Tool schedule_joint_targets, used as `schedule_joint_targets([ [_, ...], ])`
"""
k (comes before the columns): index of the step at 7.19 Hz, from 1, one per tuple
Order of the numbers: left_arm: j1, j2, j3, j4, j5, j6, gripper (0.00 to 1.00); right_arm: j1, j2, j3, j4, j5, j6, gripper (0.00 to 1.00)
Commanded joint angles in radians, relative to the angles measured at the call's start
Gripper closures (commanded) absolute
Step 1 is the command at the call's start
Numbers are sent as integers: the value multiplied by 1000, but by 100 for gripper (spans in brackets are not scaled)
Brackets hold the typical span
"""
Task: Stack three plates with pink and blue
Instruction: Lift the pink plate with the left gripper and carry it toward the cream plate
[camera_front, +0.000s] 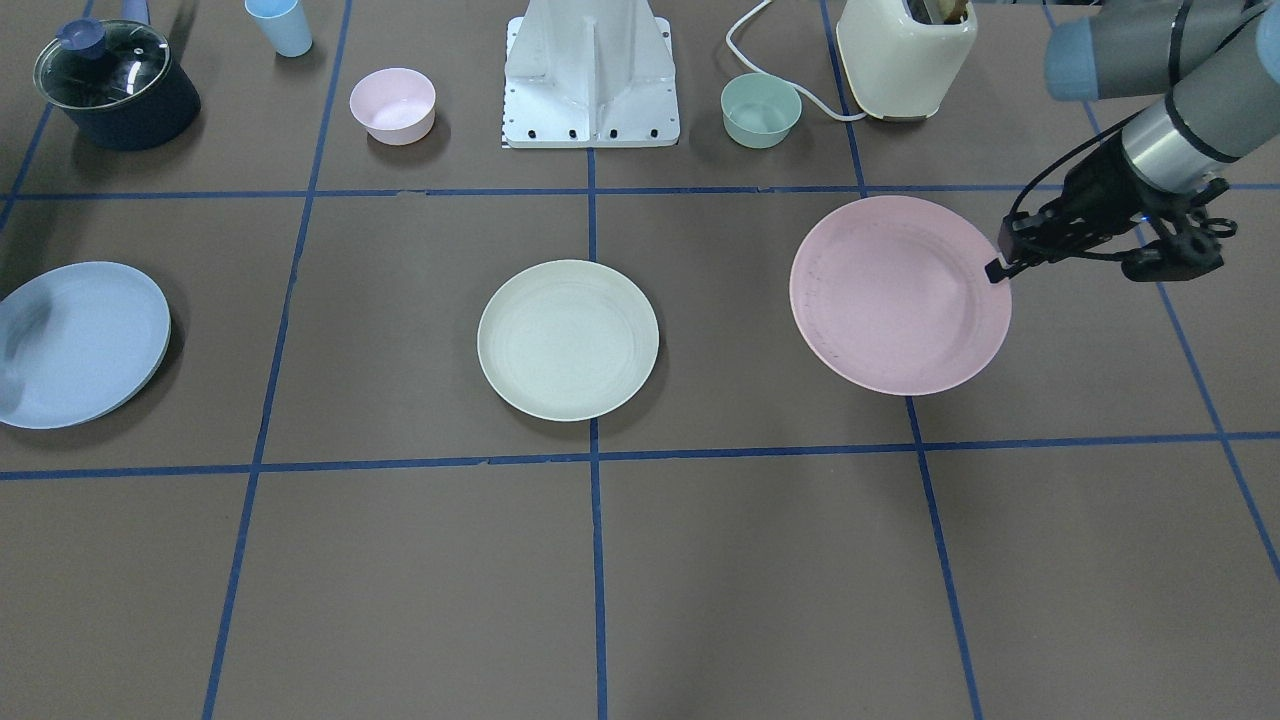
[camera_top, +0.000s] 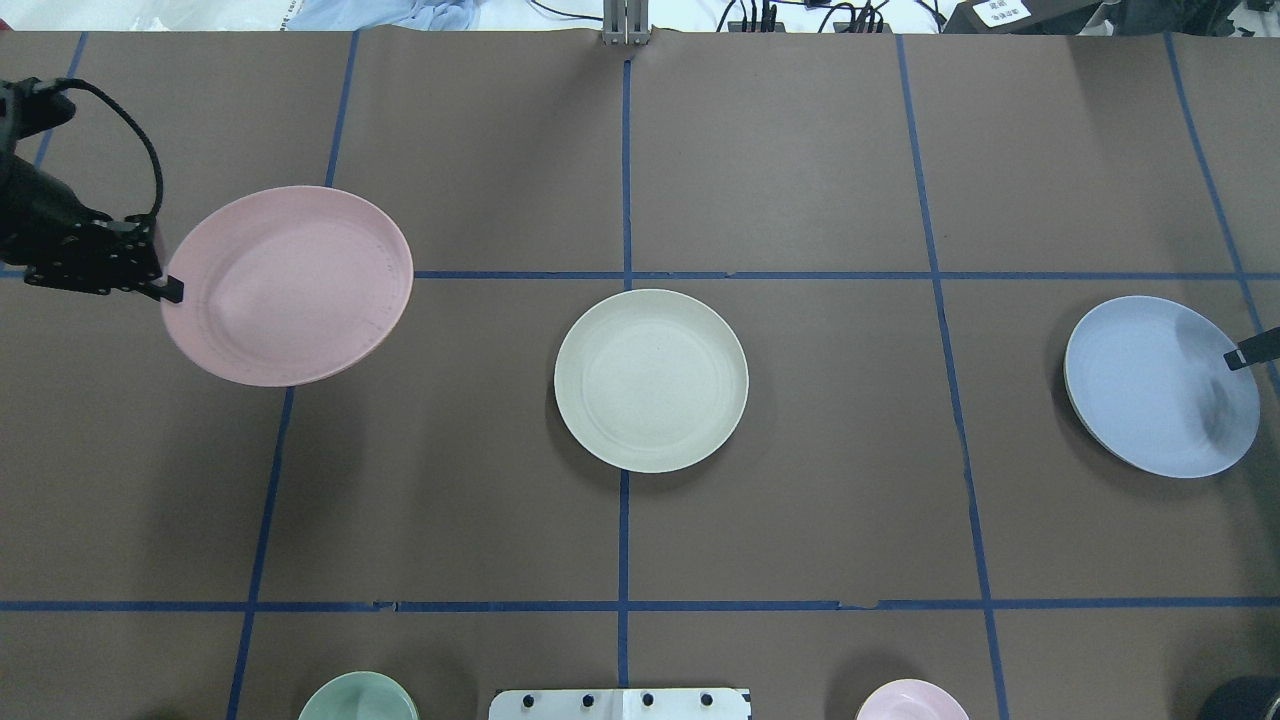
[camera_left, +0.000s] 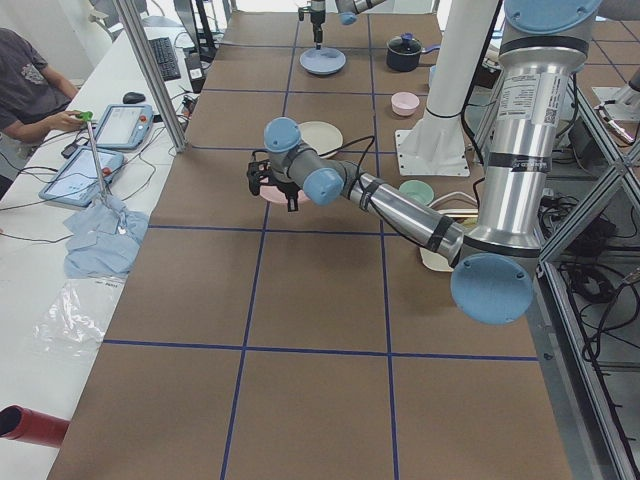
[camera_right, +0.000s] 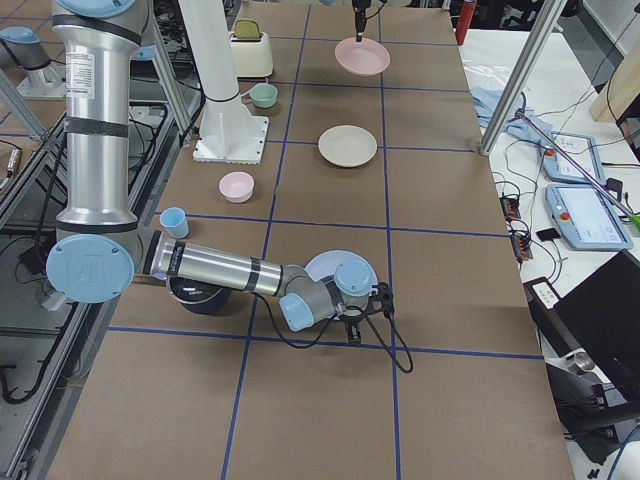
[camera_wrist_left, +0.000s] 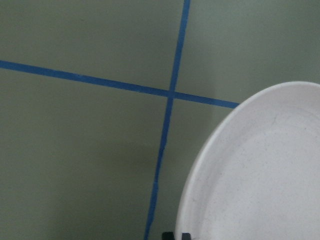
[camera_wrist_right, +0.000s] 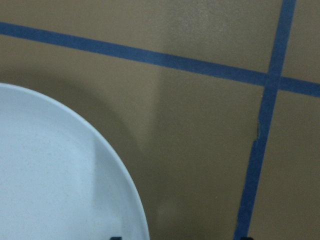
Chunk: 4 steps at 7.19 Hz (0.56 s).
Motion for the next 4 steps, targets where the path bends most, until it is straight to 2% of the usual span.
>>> schedule_joint_targets([
  [1,123,-114,3,-4,11,-206,100,-2,0,-4,-6,20,3,41],
  [2,142,-133,3,-4,11,-241,100,-4,0,-10,-5,28,3,51],
  [4,151,-150,6,-4,11,-252,100,-17,0,-13,-5,34,3,56],
])
